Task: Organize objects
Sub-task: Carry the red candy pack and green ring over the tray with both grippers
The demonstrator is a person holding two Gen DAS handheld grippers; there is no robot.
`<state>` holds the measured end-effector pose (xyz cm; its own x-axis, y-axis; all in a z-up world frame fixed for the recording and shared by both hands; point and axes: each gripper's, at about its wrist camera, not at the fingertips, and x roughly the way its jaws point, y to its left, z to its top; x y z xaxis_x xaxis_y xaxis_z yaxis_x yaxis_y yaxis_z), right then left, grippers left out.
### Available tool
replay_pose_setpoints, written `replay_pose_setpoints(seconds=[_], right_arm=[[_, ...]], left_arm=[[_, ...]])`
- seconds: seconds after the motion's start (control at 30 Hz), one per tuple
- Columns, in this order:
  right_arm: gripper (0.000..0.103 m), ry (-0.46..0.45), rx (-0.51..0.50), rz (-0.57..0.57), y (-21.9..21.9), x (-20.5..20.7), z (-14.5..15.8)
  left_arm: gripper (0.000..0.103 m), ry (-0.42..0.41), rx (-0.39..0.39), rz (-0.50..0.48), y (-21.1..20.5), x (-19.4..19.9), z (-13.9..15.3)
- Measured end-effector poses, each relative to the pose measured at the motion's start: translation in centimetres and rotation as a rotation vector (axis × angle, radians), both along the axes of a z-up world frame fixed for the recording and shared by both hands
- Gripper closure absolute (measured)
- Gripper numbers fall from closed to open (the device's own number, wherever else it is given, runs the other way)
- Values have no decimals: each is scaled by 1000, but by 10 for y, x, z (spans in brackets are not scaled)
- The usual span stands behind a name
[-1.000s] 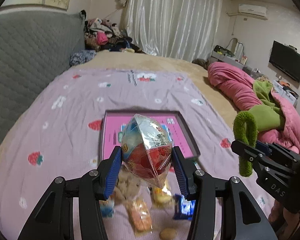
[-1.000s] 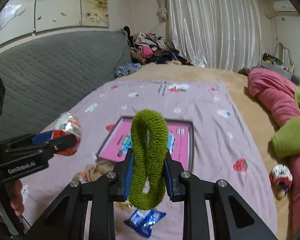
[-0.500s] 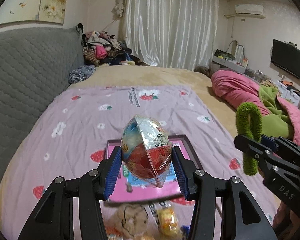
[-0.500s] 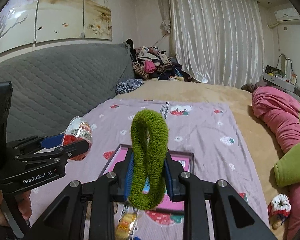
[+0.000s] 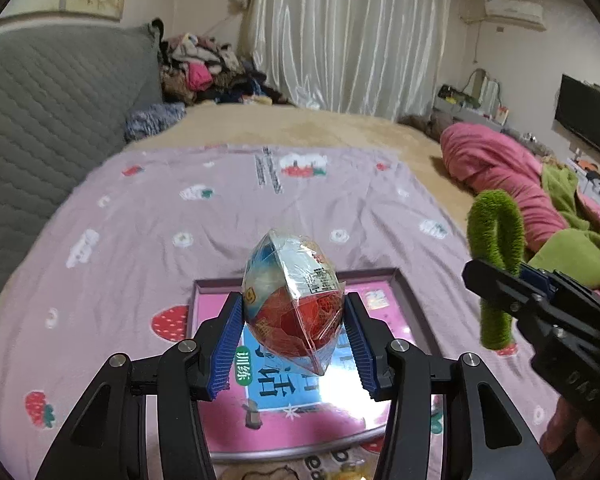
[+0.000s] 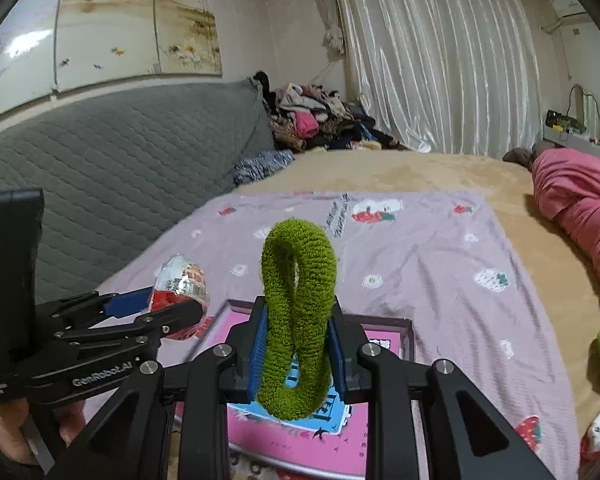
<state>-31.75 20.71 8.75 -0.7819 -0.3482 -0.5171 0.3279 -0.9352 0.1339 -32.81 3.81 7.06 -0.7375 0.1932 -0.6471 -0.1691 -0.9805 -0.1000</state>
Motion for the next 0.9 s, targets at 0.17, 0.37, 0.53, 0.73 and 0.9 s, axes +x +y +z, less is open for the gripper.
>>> replay_pose_setpoints(seconds=[0.17,0.37,0.53,0.73,0.9], right_arm=[[76,-48,16,11,-6,-34,-36],[76,-104,-17,33,-10,-70,-75],[76,-167,-50,51,-4,-90,-106],[74,-233,-69,12,10,-109,-127],[74,-311,-46,-17,11,-123,-151]], left_arm=[[51,-26,-21,12,-2,-29,-26],[51,-57,-24,26,-2,-62,-58],[51,-104,-66,30,-2,-86,-86],[51,-176,-70,26,2,-103,-111],[51,-197,-67,47,3,-107,-119]])
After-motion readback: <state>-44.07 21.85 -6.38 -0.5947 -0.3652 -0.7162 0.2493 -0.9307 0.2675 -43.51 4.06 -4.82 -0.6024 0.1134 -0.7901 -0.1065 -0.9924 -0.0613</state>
